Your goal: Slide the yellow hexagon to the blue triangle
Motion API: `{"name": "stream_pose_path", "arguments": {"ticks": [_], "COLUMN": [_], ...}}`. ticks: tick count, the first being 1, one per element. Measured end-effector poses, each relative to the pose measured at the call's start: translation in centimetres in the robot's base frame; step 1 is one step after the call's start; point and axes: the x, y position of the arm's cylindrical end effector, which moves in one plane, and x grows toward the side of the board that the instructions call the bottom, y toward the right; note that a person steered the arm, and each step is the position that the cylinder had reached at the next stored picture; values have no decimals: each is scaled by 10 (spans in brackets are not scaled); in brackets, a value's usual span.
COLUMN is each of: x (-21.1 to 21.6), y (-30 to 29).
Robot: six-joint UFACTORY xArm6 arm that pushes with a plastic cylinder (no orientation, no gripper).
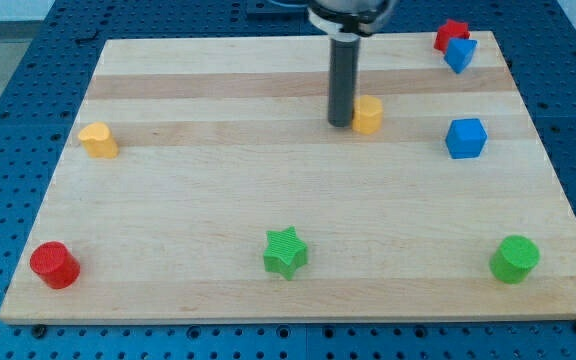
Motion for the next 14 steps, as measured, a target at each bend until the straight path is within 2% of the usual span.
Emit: {"name": "stream_pose_path", "arguments": {"ticks": [2, 3, 5, 7, 10, 14], "x": [-20, -20, 7, 17, -21, -38], "y": [83, 91, 68, 84, 141, 144]}}
